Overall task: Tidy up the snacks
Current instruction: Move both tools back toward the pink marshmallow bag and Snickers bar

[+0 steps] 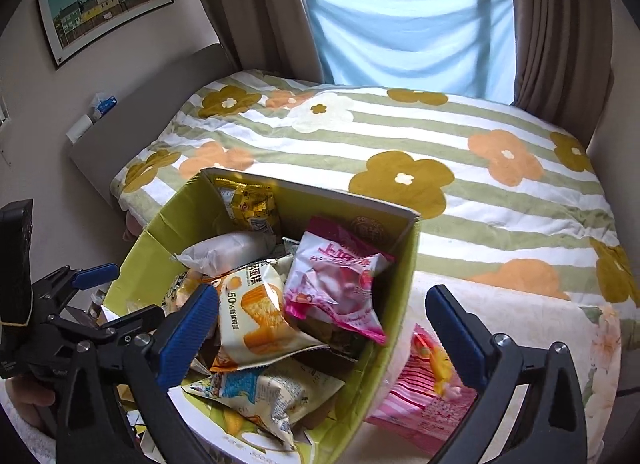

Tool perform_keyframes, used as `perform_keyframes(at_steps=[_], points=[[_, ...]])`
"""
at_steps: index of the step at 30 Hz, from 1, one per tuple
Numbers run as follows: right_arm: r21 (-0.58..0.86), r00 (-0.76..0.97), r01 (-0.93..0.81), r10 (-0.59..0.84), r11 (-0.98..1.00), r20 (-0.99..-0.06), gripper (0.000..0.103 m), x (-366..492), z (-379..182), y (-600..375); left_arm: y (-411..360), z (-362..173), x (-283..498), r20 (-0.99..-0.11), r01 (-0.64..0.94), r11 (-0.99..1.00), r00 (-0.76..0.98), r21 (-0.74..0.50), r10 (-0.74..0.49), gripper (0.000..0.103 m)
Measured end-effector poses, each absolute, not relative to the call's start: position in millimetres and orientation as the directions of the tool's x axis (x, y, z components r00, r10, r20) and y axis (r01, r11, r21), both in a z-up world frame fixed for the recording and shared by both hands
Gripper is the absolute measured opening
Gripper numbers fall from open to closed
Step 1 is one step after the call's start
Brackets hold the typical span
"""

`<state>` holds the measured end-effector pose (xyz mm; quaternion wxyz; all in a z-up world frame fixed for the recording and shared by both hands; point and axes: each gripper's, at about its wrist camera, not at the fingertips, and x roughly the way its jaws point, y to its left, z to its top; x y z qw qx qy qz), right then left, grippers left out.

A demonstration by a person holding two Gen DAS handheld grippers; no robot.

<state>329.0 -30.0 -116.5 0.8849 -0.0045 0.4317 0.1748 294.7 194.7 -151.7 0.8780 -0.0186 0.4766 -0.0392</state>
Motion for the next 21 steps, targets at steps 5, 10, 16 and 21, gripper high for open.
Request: perform_keyframes(at_steps=[5, 10, 16, 21], points=[[0.139, 0.606, -0.294, 0.297, 0.946, -0.738, 0.103, 314, -98, -53, 186, -142, 292, -0.816, 0.078, 0.995, 0.571, -0.061, -0.094, 0.102], [0.085, 0.638, -0.227, 0.214, 0.970, -0.740, 0.103, 296, -84, -86, 172, -136, 292, -0.804, 0.127, 0.988, 0.576, -0.089, -0.147, 0.102], [0.075, 0.667, -0.155, 0.160, 0.985, -0.728, 0.103, 280, -73, -131, 146, -127, 282, -0.790, 0.159, 0.984, 0.591, -0.085, -0.164, 0.102], [0.088, 0.677, -0.172, 0.182, 0.981, -0.713, 0.103, 275, -69, -163, 121, -117, 266, -0.776, 0.148, 0.986, 0.612, -0.078, -0.154, 0.102]])
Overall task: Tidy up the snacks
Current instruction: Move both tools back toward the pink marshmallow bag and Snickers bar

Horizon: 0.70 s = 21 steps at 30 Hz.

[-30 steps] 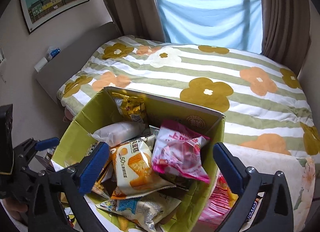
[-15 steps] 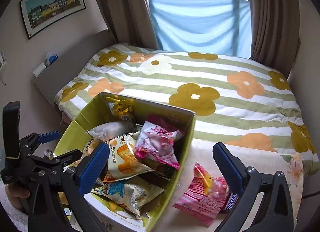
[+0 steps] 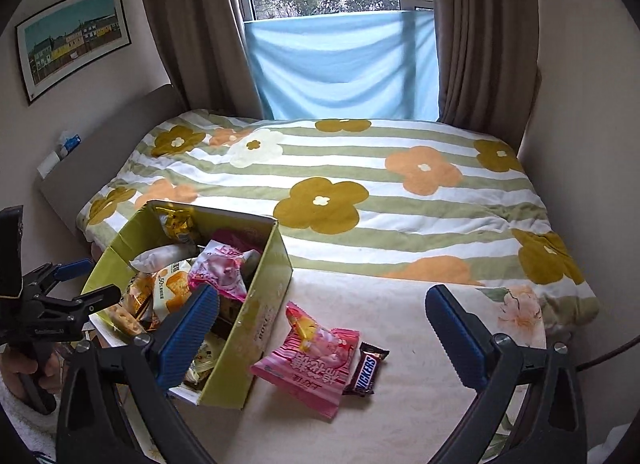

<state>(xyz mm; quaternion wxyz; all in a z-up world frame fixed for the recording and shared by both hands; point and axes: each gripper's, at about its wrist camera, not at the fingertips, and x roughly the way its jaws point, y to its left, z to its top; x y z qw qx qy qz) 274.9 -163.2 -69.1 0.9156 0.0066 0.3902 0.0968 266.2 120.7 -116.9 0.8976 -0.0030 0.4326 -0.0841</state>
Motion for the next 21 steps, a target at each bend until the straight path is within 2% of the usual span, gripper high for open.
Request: perform_keyframes(at_steps=[10, 16, 21], points=[[0.105, 0.621, -0.261, 0.250, 0.960, -0.743, 0.103, 277, -92, -227, 45, -115, 240, -0.777, 0.028, 0.998, 0.626, -0.063, -0.067, 0.102], [0.103, 0.548, -0.306, 0.263, 0.946, -0.794, 0.103, 287, -130, -248, 4, -125, 225, -0.777, -0.060, 0.997, 0.629, -0.044, 0.003, 0.102], [0.122, 0.458, -0.297, 0.254, 0.947, -0.852, 0.083, 304, -182, -249, -17, -146, 207, -0.787, -0.149, 0.987, 0.616, -0.065, 0.041, 0.102]])
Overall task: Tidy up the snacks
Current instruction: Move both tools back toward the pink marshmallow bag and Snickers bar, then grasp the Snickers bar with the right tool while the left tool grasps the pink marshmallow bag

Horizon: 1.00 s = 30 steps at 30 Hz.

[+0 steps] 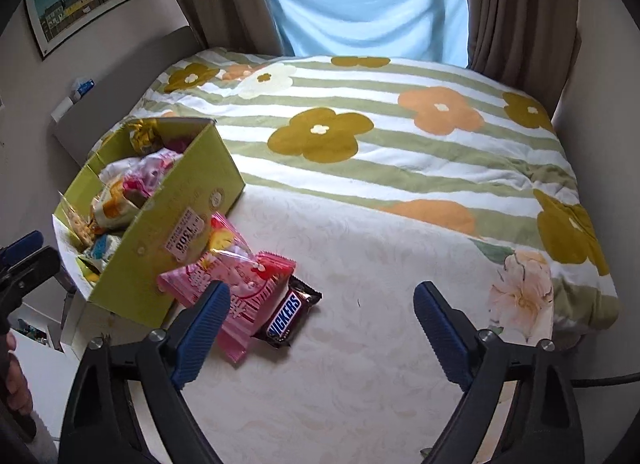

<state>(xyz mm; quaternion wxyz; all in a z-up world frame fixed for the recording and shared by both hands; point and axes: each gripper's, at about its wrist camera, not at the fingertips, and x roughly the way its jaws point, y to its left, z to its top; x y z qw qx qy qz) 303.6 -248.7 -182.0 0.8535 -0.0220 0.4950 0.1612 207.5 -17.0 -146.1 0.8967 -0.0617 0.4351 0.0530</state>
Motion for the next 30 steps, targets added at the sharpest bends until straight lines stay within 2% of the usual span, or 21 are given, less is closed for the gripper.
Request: perform_keyframes(at_steps=[6, 15, 22, 30], points=[[0.165, 0.385, -0.256, 0.257, 0.952, -0.886, 0.063, 317, -238, -237, -28, -175, 189, -0.806, -0.180, 0.984, 0.584, -0.013, 0.097, 0.102], [0.160, 0.374, -0.208, 0.230, 0.965, -0.899, 0.060, 319, -269, -214, -20, -194, 198, -0.819, -0.182, 0.983, 0.569, -0.034, 0.077, 0.102], [0.142, 0.372, -0.189, 0.205, 0.972, -0.905, 0.052, 319, -280, -205, -24, -198, 201, -0.819, -0.162, 0.987, 0.568, -0.007, 0.087, 0.102], [0.083, 0.388, -0.262, 0.184, 0.962, -0.903, 0.032, 316, -280, -193, -39, -193, 198, -0.796, -0.130, 0.990, 0.593, 0.056, 0.123, 0.102]])
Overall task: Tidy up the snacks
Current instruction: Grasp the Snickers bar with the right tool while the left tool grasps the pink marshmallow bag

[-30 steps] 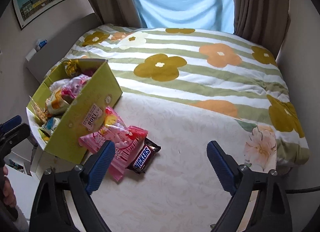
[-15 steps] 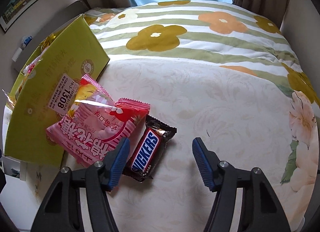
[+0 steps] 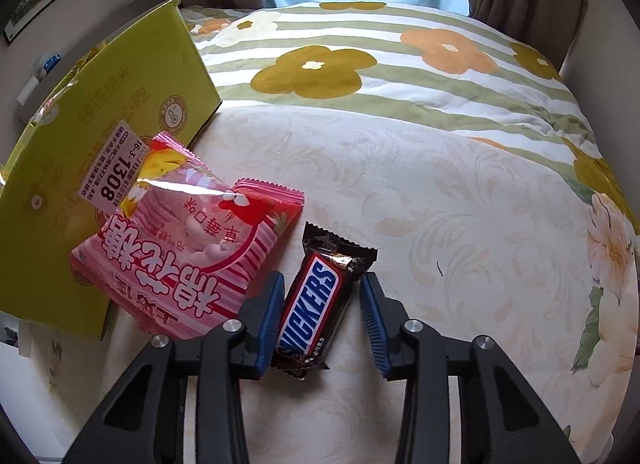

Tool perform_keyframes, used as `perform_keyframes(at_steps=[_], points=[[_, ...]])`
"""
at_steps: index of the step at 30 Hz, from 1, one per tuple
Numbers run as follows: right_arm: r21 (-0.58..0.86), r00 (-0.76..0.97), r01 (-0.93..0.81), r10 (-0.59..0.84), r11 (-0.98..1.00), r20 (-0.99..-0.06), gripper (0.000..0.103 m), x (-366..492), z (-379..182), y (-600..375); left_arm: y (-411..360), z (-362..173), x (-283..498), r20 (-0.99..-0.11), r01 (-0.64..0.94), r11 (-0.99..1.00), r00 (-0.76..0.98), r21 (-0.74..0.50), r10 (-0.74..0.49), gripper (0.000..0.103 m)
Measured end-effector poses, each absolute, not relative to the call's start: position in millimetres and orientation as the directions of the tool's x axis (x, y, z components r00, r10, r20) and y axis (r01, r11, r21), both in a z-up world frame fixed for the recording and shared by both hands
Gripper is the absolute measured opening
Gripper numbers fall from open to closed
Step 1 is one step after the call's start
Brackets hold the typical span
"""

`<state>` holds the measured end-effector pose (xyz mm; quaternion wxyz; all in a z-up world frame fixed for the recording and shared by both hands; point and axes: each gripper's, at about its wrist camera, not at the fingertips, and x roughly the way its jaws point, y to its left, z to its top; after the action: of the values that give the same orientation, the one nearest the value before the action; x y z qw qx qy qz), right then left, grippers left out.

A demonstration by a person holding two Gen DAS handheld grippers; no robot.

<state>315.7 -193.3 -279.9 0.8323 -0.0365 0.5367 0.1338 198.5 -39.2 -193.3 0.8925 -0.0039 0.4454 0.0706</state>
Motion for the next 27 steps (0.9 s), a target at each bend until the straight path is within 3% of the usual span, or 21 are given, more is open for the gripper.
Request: perform_keyframes(at_steps=[8, 16, 27], points=[[0.121, 0.390, -0.284, 0.230, 0.951, -0.892, 0.029, 311, -273, -211, -87, -186, 209, -0.772, -0.008, 0.992, 0.627, 0.123, 0.101, 0.102], [0.069, 0.439, -0.286, 0.195, 0.956, -0.877, 0.029, 302, -257, -246, -128, -201, 248, -0.798, 0.095, 0.980, 0.597, 0.173, 0.082, 0.102], [0.099, 0.437, -0.197, 0.177, 0.975, -0.882, 0.029, 302, -263, -301, -150, -261, 308, -0.879, 0.111, 0.961, 0.442, 0.252, 0.180, 0.102]])
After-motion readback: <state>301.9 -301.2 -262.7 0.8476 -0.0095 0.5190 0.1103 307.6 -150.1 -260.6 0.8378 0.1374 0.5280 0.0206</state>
